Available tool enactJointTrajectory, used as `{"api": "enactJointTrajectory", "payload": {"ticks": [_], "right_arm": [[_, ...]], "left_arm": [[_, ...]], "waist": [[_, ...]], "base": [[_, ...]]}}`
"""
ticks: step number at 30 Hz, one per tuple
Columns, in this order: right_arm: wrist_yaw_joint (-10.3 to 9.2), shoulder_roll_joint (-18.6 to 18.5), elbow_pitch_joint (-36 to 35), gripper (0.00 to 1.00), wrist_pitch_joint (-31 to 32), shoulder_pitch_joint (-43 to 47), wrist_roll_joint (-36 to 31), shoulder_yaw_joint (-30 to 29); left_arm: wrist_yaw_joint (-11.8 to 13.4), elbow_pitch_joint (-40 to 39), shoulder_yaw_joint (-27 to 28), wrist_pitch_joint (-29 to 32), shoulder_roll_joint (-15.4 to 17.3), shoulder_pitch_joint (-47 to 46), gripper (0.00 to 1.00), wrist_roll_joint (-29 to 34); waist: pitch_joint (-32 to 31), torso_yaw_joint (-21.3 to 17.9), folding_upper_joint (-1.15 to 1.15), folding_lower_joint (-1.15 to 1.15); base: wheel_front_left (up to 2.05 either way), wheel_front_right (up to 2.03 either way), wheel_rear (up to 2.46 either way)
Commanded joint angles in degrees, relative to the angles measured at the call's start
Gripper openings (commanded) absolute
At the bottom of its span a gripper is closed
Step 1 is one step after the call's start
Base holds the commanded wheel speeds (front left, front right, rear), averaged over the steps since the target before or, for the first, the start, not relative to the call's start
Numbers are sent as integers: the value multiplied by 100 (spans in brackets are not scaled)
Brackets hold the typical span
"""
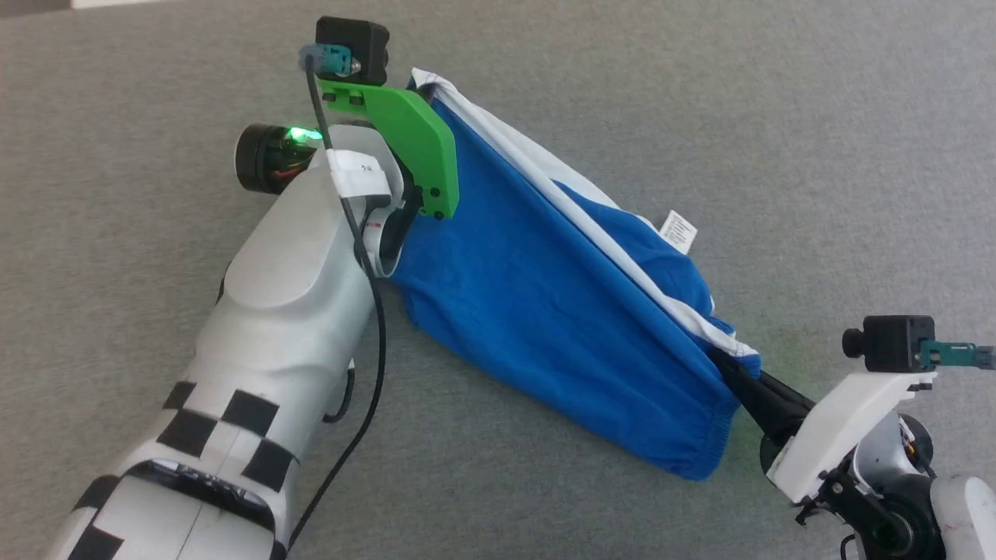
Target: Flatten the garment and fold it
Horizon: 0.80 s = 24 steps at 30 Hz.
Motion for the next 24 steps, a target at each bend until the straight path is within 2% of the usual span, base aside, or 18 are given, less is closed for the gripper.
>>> {"api": "enactJointTrajectory", "payload": {"ticks": [1, 9, 10, 11, 19, 24], "right_arm": [[-9, -27, 53, 0, -50, -105, 44, 42], [-9, -33, 217, 0, -171, -234, 201, 350], [-9, -27, 217, 37, -191, -242, 243, 381], [-9, -31, 218, 100, -210, -244, 257, 395], [-9, -117, 97, 100, -352, -65, 240, 290], [-9, -47, -155, 100, -360, 207, 24, -103]], "left_arm": [[-32, 104, -8, -59, -7, -153, 0, 40], [-99, 779, -53, -138, -51, -453, 0, 23], [-118, 853, -44, -146, -56, -474, 9, -2], [-119, 908, -36, -154, -62, -488, 100, -20], [-215, 1207, -44, -298, -115, -580, 100, -122], [-272, 1250, -83, -565, -83, -625, 100, -86]], "waist": [[286, -273, 0, -1], [429, -399, 0, -1], [433, -404, 0, -1], [431, -403, 0, -1], [139, -246, 0, -1], [-217, -109, 0, -1]], "base": [[0, 0, 0], [0, 0, 0], [0, 0, 0], [0, 0, 0], [0, 0, 0], [0, 0, 0]]}}
